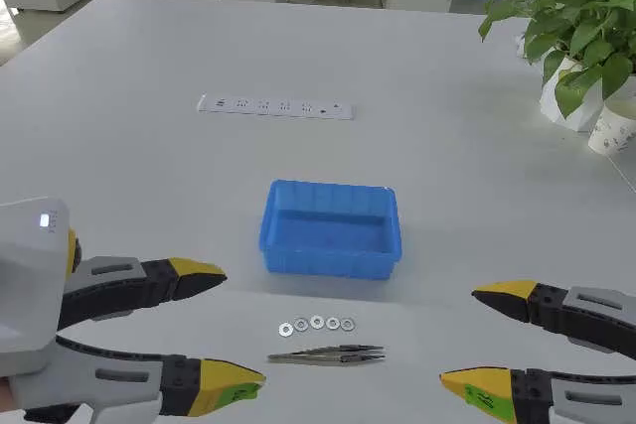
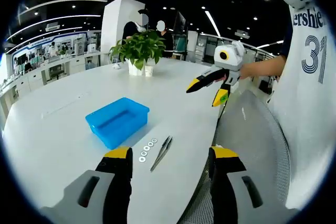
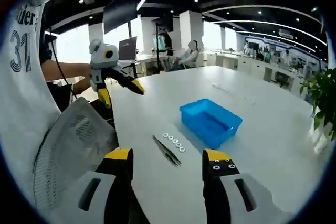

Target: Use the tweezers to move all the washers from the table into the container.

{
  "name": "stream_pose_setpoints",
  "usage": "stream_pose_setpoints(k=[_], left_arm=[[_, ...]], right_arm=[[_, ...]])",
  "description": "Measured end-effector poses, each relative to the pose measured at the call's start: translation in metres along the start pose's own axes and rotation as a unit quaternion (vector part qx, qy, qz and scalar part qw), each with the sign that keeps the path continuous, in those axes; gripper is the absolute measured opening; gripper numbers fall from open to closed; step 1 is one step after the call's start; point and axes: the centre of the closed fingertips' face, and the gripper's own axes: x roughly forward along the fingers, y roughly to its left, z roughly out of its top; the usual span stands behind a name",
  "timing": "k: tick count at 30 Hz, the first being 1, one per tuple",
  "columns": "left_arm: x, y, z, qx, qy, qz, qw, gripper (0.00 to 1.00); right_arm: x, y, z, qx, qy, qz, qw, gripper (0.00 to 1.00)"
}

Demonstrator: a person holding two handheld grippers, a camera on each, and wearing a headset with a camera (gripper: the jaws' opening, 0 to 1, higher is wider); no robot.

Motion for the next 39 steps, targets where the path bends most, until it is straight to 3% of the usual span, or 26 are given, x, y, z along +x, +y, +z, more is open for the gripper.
stream_pose_setpoints(k=[3, 5, 6, 9, 11, 16, 21, 39], left_arm=[[0.005, -0.001, 0.007, -0.003, -0.014, -0.008, 0.9999, 0.59], [0.009, 0.000, 0.007, 0.001, -0.013, -0.010, 0.9999, 0.57], [0.011, 0.003, 0.003, 0.013, 0.000, -0.009, 0.9999, 0.56], [0.016, 0.010, -0.006, 0.005, 0.014, -0.004, 0.9999, 0.54], [0.018, 0.010, -0.011, 0.005, 0.015, -0.007, 0.9998, 0.53], [0.022, 0.008, -0.029, 0.005, 0.043, -0.023, 0.9988, 0.52], [0.020, 0.011, -0.029, -0.001, 0.035, -0.016, 0.9993, 0.54], [0.023, 0.021, -0.025, 0.001, 0.041, -0.014, 0.9991, 0.55]], right_arm=[[0.008, 0.002, -0.004, -0.016, 0.017, 0.014, 0.9996, 0.50], [0.015, 0.003, -0.007, -0.032, 0.027, 0.021, 0.9989, 0.50], [0.018, 0.004, -0.008, -0.038, 0.031, 0.026, 0.9985, 0.50], [0.029, 0.006, -0.011, -0.053, 0.045, 0.039, 0.9968, 0.50], [0.035, 0.006, -0.012, -0.061, 0.050, 0.047, 0.9958, 0.50], [0.043, 0.003, -0.012, -0.071, 0.056, 0.061, 0.9940, 0.49], [0.046, 0.000, -0.011, -0.064, 0.054, 0.062, 0.9945, 0.48], [0.044, -0.004, -0.015, -0.046, 0.051, 0.050, 0.9964, 0.47]])
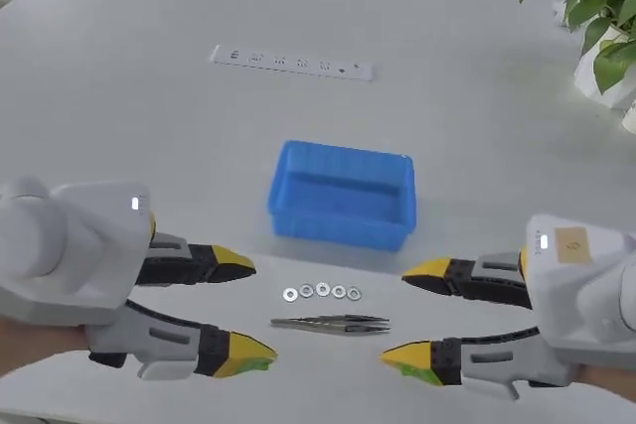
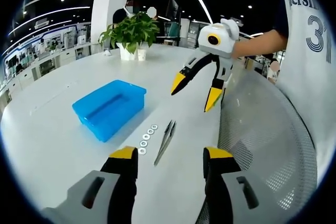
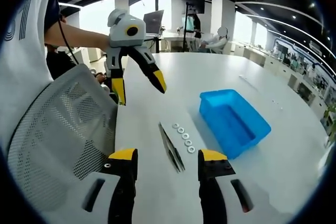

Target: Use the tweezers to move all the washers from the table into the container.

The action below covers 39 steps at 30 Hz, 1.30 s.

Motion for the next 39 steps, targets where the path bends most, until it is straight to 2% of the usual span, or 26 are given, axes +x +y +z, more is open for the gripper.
stream_pose_setpoints(k=[8, 12, 17, 28, 31, 32, 34, 39], left_arm=[[0.005, 0.000, 0.000, 0.002, 0.004, -0.006, 1.0000, 0.54], [0.009, 0.004, -0.003, 0.005, 0.014, -0.005, 0.9999, 0.53], [0.012, 0.002, -0.005, 0.006, 0.019, -0.012, 0.9997, 0.53], [0.018, 0.007, -0.008, 0.006, 0.022, -0.014, 0.9996, 0.51], [0.022, 0.009, -0.010, 0.005, 0.029, -0.018, 0.9994, 0.50], [0.024, 0.008, -0.012, -0.006, 0.033, -0.024, 0.9992, 0.50], [0.028, 0.007, -0.010, -0.011, 0.027, -0.028, 0.9992, 0.47], [0.037, 0.012, -0.014, -0.009, 0.034, -0.020, 0.9992, 0.42]], right_arm=[[0.002, 0.002, -0.004, 0.007, 0.002, 0.001, 1.0000, 0.47], [0.005, 0.003, -0.007, 0.010, 0.002, 0.000, 0.9999, 0.47], [0.007, 0.002, -0.009, 0.008, 0.006, 0.002, 0.9999, 0.46], [0.010, -0.005, -0.012, 0.007, 0.011, 0.000, 0.9999, 0.46], [0.015, -0.006, -0.014, 0.008, 0.014, 0.002, 0.9999, 0.46], [0.017, -0.007, -0.016, 0.007, 0.018, 0.002, 0.9998, 0.45], [0.022, -0.007, -0.017, 0.004, 0.022, 0.005, 0.9997, 0.45], [0.035, -0.009, -0.016, 0.002, 0.026, 0.011, 0.9996, 0.43]])
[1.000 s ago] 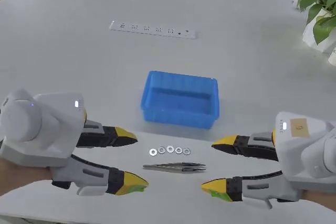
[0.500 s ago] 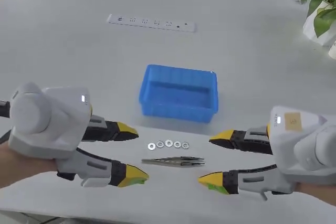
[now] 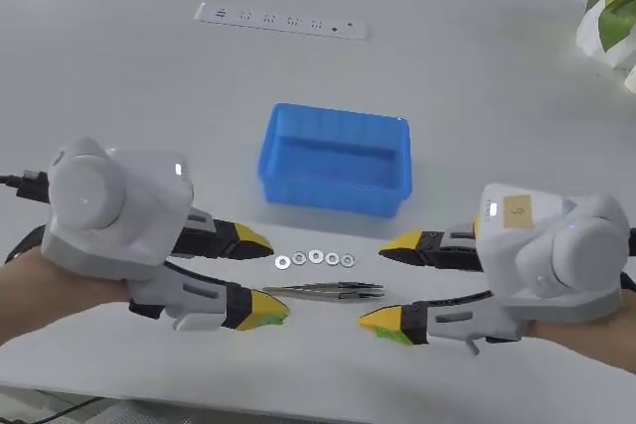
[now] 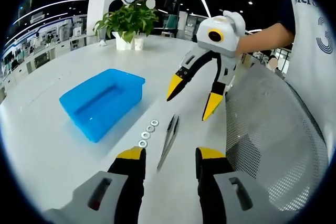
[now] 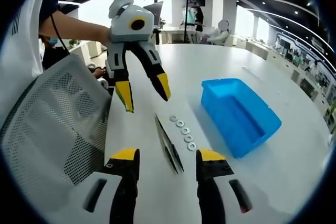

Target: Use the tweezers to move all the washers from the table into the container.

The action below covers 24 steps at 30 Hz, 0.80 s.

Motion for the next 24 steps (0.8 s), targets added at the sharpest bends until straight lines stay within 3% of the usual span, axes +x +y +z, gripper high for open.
stream_pose_setpoints(k=[2, 4, 6, 11, 22, 24], left_arm=[[0.005, 0.003, -0.008, 0.005, 0.017, -0.002, 0.9998, 0.39], [0.009, 0.002, -0.014, 0.001, 0.025, -0.013, 0.9996, 0.39], [0.011, 0.000, -0.016, -0.003, 0.026, -0.022, 0.9994, 0.39], [0.013, 0.004, -0.021, 0.013, 0.037, -0.017, 0.9991, 0.38], [0.019, 0.008, -0.032, 0.036, 0.077, -0.016, 0.9963, 0.28], [0.020, 0.010, -0.030, 0.037, 0.073, -0.015, 0.9965, 0.27]], right_arm=[[0.006, -0.001, -0.001, -0.001, 0.006, 0.006, 1.0000, 0.39], [0.009, -0.001, -0.010, 0.004, 0.039, 0.018, 0.9991, 0.31], [0.015, -0.004, -0.009, -0.002, 0.037, 0.020, 0.9991, 0.30], [0.019, -0.003, -0.005, 0.001, 0.033, 0.027, 0.9991, 0.29], [0.035, 0.002, -0.011, -0.022, 0.059, 0.056, 0.9964, 0.23], [0.037, 0.003, -0.015, -0.035, 0.070, 0.059, 0.9951, 0.22]])
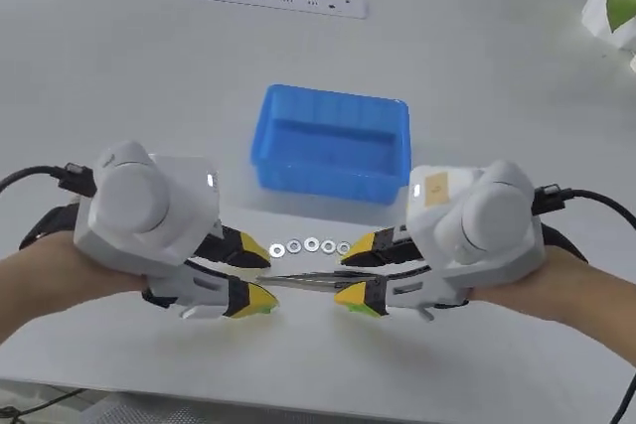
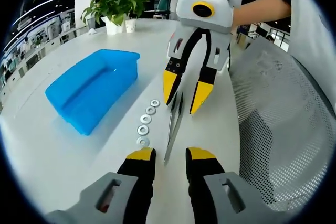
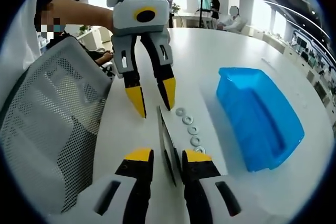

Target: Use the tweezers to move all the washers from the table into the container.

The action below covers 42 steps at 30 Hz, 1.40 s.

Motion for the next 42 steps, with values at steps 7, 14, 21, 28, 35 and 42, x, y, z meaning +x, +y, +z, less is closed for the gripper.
stream_pose_setpoints(k=[7, 14, 21, 28, 35, 42], left_arm=[[0.003, 0.002, 0.001, 0.014, 0.011, -0.009, 0.9998, 0.24], [0.005, 0.004, 0.000, 0.067, 0.032, -0.007, 0.9972, 0.18], [0.009, 0.005, 0.003, 0.110, 0.032, 0.000, 0.9934, 0.11], [0.010, 0.001, 0.002, 0.126, 0.046, -0.004, 0.9909, 0.06], [0.010, -0.003, 0.001, 0.132, 0.077, 0.000, 0.9882, 0.05], [-0.001, -0.003, 0.013, 0.157, 0.078, 0.006, 0.9845, 0.05]], right_arm=[[0.002, 0.002, -0.005, -0.012, 0.009, 0.010, 0.9998, 0.20], [0.003, -0.002, -0.006, -0.026, 0.017, 0.004, 0.9995, 0.14], [0.004, -0.002, -0.005, -0.039, 0.021, 0.001, 0.9990, 0.12], [0.003, -0.002, -0.005, -0.047, 0.022, -0.005, 0.9987, 0.12], [0.003, -0.002, -0.005, -0.051, 0.019, -0.003, 0.9985, 0.11], [0.003, 0.000, -0.005, -0.075, 0.020, 0.001, 0.9970, 0.10]])
